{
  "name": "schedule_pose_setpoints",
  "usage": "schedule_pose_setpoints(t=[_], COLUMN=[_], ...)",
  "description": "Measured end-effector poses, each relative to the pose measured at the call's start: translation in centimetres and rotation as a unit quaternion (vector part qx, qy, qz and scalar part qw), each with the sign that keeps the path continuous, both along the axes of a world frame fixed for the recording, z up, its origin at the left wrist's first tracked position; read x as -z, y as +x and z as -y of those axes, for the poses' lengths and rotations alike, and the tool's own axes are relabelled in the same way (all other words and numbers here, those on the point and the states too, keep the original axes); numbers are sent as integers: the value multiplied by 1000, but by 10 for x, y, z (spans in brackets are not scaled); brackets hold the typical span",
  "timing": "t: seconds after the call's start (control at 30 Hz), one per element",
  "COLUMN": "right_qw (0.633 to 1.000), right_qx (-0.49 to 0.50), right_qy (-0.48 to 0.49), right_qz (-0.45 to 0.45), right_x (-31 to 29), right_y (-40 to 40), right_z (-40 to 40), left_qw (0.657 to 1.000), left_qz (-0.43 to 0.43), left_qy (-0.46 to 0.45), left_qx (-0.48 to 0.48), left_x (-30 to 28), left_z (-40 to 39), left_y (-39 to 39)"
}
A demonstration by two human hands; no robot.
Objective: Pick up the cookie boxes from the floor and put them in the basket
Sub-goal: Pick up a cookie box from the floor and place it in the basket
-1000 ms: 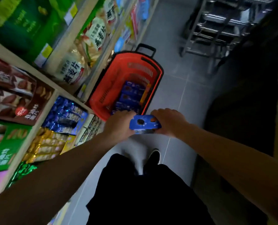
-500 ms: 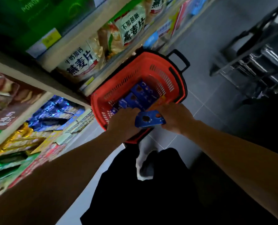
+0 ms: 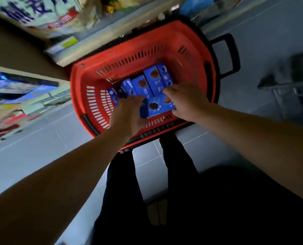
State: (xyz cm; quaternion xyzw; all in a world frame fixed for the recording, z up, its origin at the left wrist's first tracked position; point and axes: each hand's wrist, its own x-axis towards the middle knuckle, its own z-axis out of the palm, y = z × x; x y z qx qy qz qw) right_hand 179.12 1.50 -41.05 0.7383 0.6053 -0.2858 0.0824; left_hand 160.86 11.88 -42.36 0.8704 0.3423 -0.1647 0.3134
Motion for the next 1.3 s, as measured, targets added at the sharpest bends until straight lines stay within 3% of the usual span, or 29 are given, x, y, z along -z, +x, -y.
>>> schedule_pose_setpoints(t=[0.2,0.5,0.8,1.03,1.3], right_qw=[999,995,981,971,979], right_qx=[-36,-68,-35,-2,-54], right_qy=[-3,-78,-189,-238,-198], right_qz=[-4,-4,-11,-35,-11], right_x=[87,238,309,295,165], right_y=[39,58,70,72,51], right_z=[-15,-25,-6,-1,-13], left_qw=[999,994,979,975,969], left_qz=[-17,-60,-55,-67,-84], left_qy=[5,-57,-161,-177,-141], left_qx=[-32,-77,-112,-118,-182], left_x=[87,227,302,290,157], left_z=[1,6,36,39,29], left_y=[33,53,73,73,45])
